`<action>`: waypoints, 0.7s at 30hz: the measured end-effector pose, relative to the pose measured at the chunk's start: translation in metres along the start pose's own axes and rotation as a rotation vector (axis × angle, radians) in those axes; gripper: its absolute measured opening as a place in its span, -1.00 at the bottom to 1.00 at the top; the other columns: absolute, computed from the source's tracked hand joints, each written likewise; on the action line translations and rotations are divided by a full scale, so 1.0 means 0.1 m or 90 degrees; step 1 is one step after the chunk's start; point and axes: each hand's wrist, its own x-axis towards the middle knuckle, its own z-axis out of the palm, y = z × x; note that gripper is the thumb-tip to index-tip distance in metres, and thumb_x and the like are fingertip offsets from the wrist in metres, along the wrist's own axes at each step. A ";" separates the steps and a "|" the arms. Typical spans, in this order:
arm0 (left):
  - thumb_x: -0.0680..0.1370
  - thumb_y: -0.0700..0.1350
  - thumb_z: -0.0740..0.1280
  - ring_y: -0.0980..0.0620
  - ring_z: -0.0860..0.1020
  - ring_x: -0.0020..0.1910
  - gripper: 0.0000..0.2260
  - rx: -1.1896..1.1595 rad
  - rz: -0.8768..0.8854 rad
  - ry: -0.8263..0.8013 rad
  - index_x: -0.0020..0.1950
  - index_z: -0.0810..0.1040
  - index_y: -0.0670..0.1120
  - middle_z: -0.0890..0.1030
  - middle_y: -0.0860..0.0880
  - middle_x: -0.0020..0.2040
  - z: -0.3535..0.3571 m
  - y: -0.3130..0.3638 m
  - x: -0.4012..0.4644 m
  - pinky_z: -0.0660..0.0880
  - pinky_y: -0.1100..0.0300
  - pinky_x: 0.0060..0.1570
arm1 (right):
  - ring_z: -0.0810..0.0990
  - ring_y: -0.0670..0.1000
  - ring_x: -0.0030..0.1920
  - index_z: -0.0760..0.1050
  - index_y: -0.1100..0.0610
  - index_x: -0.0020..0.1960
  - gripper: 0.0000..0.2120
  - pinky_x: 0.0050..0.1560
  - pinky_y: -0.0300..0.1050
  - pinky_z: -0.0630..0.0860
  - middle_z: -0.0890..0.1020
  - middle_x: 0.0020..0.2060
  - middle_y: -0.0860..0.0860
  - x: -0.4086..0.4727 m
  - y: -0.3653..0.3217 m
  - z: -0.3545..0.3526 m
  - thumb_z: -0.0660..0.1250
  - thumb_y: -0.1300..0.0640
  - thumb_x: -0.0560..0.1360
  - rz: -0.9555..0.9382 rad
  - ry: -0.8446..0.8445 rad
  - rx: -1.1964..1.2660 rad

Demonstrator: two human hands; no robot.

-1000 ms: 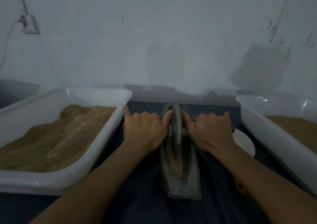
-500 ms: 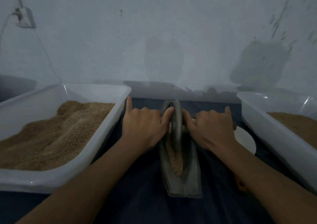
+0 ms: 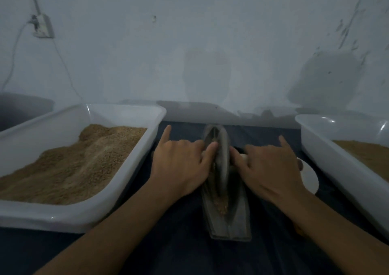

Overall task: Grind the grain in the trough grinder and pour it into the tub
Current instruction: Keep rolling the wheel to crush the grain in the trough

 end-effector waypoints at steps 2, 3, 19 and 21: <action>0.66 0.29 -0.27 0.05 0.58 -0.31 -0.35 0.008 -0.012 -0.045 -0.34 0.46 0.08 0.54 0.06 -0.43 -0.01 0.02 0.15 0.05 -0.17 0.58 | 0.63 0.06 -0.27 0.44 -0.06 -0.39 -0.22 0.45 0.33 0.24 0.57 -0.45 -0.03 0.12 -0.02 0.00 -0.33 -0.47 0.57 0.039 -0.078 -0.003; 0.63 0.27 -0.34 0.02 0.57 -0.29 -0.27 0.016 -0.016 -0.077 -0.27 0.55 0.07 0.55 0.06 -0.40 -0.02 0.02 0.26 0.04 -0.17 0.58 | 0.65 0.08 -0.18 0.49 -0.04 -0.35 -0.13 0.46 0.31 0.22 0.63 -0.36 -0.02 0.25 -0.06 0.01 -0.44 -0.48 0.51 0.057 -0.111 -0.021; 0.69 0.06 -0.10 0.05 0.51 -0.36 -0.64 -0.040 0.057 0.029 -0.27 0.25 0.12 0.41 0.12 -0.40 -0.05 -0.09 -0.09 0.21 -0.14 0.53 | 0.47 -0.04 -0.46 0.36 -0.01 -0.43 -0.31 0.41 0.17 0.34 0.46 -0.55 -0.08 -0.01 -0.02 -0.04 -0.22 -0.31 0.66 -0.006 0.012 -0.002; 0.66 0.02 -0.14 -0.04 0.56 -0.29 -0.65 0.024 0.060 -0.035 -0.20 0.35 0.09 0.48 0.09 -0.33 -0.01 -0.11 0.03 0.32 -0.19 0.43 | 0.54 0.03 -0.36 0.41 0.02 -0.40 -0.31 0.27 0.12 0.44 0.51 -0.49 -0.06 0.22 -0.03 -0.02 -0.25 -0.28 0.64 0.006 -0.057 -0.017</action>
